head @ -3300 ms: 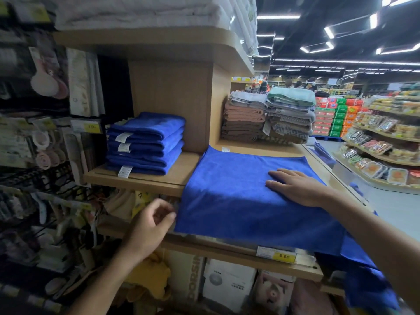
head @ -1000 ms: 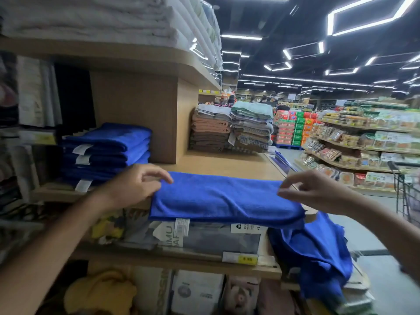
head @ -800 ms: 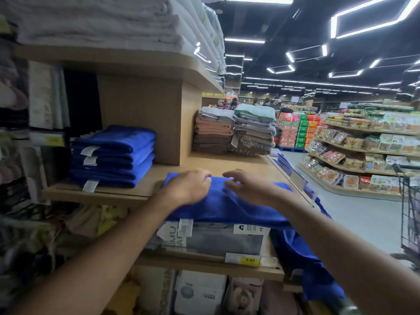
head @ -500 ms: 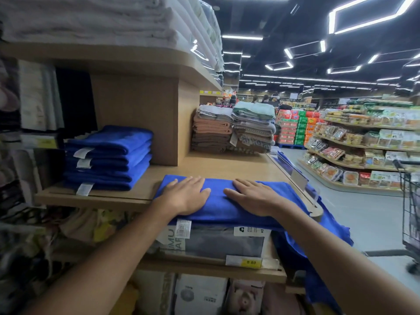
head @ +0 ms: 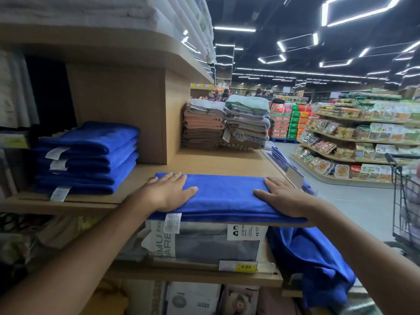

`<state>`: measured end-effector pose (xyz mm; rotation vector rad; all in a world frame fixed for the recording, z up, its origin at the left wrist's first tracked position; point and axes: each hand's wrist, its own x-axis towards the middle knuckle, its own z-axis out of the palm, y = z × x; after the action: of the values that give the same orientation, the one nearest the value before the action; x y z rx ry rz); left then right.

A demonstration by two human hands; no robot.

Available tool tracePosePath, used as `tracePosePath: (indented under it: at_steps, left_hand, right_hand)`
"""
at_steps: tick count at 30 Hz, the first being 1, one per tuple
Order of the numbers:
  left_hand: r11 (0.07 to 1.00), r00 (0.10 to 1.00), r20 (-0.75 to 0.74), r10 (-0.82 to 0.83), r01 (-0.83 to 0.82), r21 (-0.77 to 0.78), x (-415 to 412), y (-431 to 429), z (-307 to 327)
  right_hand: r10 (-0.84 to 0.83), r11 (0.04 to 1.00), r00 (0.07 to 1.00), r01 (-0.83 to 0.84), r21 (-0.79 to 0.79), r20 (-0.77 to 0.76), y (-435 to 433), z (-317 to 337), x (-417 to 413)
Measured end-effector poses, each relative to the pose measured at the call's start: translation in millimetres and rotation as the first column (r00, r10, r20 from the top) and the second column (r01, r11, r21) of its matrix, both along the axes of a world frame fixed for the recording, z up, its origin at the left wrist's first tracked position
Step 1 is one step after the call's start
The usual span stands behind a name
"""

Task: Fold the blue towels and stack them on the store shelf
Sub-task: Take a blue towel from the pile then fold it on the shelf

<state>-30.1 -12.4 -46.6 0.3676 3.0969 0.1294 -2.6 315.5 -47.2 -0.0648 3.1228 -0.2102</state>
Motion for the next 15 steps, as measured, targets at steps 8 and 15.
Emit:
tracePosePath:
  at_steps: [8,15]
  left_hand:
    - [0.998,0.998,0.067,0.021,-0.017,-0.057,-36.3,16.4,12.7]
    - [0.977,0.982,-0.001,-0.187,0.186,0.101,-4.4,77.7,4.0]
  right_hand:
    - [-0.001,0.998,1.000,0.000,-0.065,-0.003,5.1,4.3,-35.3]
    - [-0.047,0.997,0.999,0.048,-0.067,0.010,2.6,4.2,-32.0]
